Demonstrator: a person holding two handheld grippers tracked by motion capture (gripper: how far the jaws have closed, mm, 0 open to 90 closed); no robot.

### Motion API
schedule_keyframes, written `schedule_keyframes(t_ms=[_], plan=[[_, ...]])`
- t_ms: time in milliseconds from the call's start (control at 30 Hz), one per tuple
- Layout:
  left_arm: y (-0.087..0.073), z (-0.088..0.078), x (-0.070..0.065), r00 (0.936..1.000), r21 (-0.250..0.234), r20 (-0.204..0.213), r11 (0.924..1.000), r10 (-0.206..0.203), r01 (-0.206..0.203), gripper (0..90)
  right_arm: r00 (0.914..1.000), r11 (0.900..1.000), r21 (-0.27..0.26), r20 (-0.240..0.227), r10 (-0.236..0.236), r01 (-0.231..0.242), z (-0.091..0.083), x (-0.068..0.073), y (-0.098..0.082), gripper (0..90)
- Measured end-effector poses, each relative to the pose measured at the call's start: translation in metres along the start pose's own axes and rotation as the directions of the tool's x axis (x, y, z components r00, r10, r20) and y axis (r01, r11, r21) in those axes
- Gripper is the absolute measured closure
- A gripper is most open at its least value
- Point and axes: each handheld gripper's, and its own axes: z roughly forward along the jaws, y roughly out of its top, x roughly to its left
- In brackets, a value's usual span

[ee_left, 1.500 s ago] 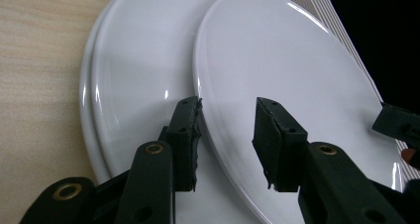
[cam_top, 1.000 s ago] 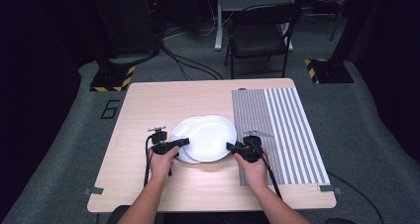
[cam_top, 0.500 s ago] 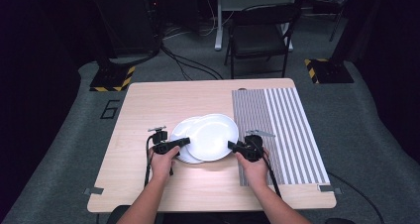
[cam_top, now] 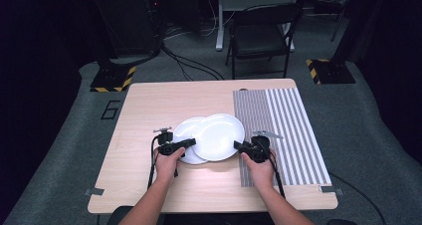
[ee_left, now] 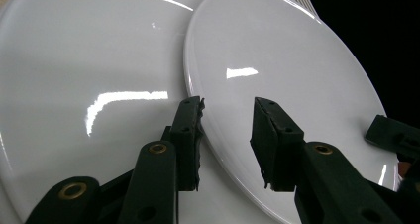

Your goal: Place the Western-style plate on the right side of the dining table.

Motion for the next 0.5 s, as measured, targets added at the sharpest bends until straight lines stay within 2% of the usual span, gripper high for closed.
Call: schedule_keyframes(t_ms=[133,233,267,333,400,500], plan=[[0.0,0.0,-0.001,1.0,-0.001,-0.002,1.0,0.006,-0.006,63.8,1.0,1.0,-0.011,0.006,0.0,0.0,-0.001,-0.001,-0.001,64.1],[-0.002,0.002,-0.003,0.9999,0.01,0.007,0.9999,0.008,-0.008,64.0,0.9976,0.998,0.007,-0.004,0.069,-0.069,0.002,-0.008,-0.006,63.9],[-0.002,0.002,-0.003,0.9999,0.01,0.007,0.9999,0.008,-0.008,64.0,0.9976,0.998,0.007,-0.004,0.069,-0.069,0.002,-0.008,-0.006,63.9],[-0.003,0.003,-0.006,0.9998,0.012,0.012,0.9998,0.014,-0.014,63.8,0.9933,0.993,0.013,-0.017,0.114,-0.114,0.004,-0.012,-0.011,63.1],[-0.004,0.005,-0.009,0.9996,0.012,0.011,0.9996,0.027,-0.028,64.1,0.9908,0.991,0.014,-0.026,0.133,-0.132,0.004,-0.014,-0.013,62.8],[-0.005,0.007,-0.011,0.9993,0.013,0.006,0.9993,0.036,-0.036,64.4,0.9913,0.992,0.01,-0.027,0.129,-0.129,0.004,-0.013,-0.014,62.9]])
